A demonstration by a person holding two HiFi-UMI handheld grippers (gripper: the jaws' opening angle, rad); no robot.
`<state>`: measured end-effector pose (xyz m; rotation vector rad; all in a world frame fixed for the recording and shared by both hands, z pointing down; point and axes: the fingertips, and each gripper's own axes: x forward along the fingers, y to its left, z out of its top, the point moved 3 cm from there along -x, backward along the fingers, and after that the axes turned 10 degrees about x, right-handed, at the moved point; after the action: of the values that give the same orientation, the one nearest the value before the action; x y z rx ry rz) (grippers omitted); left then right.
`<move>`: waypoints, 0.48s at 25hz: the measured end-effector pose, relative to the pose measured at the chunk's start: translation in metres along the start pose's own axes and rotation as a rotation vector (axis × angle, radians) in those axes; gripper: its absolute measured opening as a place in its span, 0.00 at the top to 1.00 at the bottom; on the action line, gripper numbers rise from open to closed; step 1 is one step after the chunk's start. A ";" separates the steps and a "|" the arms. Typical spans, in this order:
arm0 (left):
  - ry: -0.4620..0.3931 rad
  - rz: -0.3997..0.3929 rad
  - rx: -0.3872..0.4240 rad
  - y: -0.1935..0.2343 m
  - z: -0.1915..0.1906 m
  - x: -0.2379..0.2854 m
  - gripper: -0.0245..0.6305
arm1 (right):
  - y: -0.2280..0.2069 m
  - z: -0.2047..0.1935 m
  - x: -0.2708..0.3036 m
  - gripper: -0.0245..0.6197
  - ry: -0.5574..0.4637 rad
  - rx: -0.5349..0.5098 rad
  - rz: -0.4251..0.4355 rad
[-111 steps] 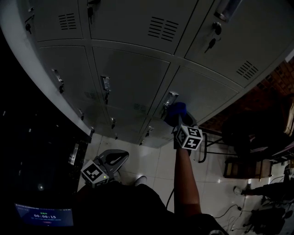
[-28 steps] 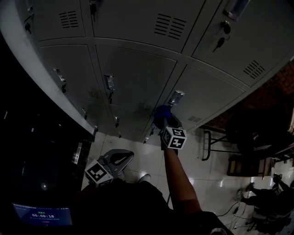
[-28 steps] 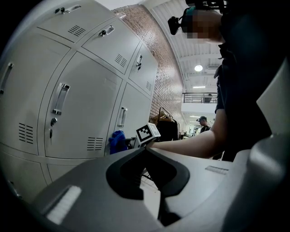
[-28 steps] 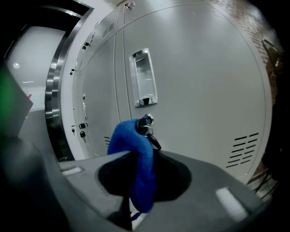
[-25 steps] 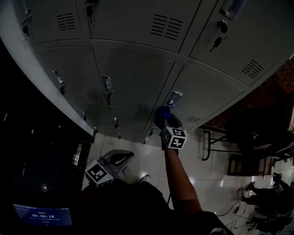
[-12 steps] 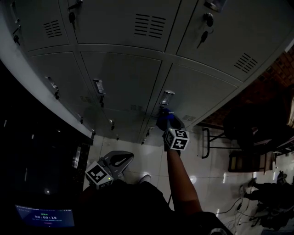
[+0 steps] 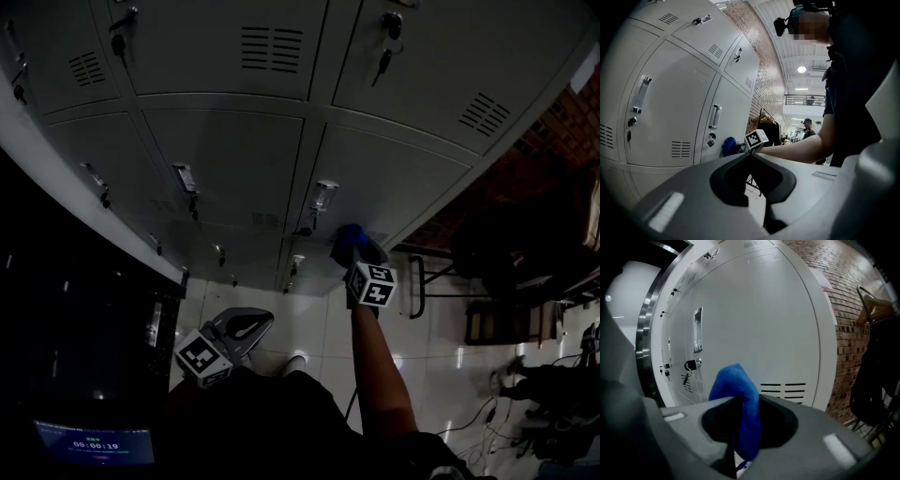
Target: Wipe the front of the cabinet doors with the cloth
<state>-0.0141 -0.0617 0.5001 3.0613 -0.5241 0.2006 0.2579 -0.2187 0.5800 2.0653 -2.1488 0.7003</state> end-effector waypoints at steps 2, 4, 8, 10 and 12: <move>-0.003 -0.005 0.005 -0.003 0.000 0.004 0.96 | -0.010 0.002 -0.003 0.86 -0.001 -0.004 -0.010; 0.005 -0.010 0.007 -0.005 -0.001 0.007 0.96 | -0.020 0.004 -0.007 0.86 -0.004 -0.004 -0.022; -0.001 -0.009 0.004 -0.009 0.006 0.014 0.96 | -0.045 0.007 -0.015 0.86 -0.014 0.015 -0.057; -0.004 -0.010 0.005 -0.012 0.006 0.017 0.96 | -0.055 0.007 -0.018 0.86 -0.016 0.018 -0.071; -0.004 -0.012 0.008 -0.016 0.006 0.020 0.96 | -0.065 0.008 -0.021 0.86 -0.018 0.023 -0.084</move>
<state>0.0108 -0.0539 0.4964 3.0719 -0.5069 0.1968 0.3245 -0.2011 0.5821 2.1675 -2.0593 0.7027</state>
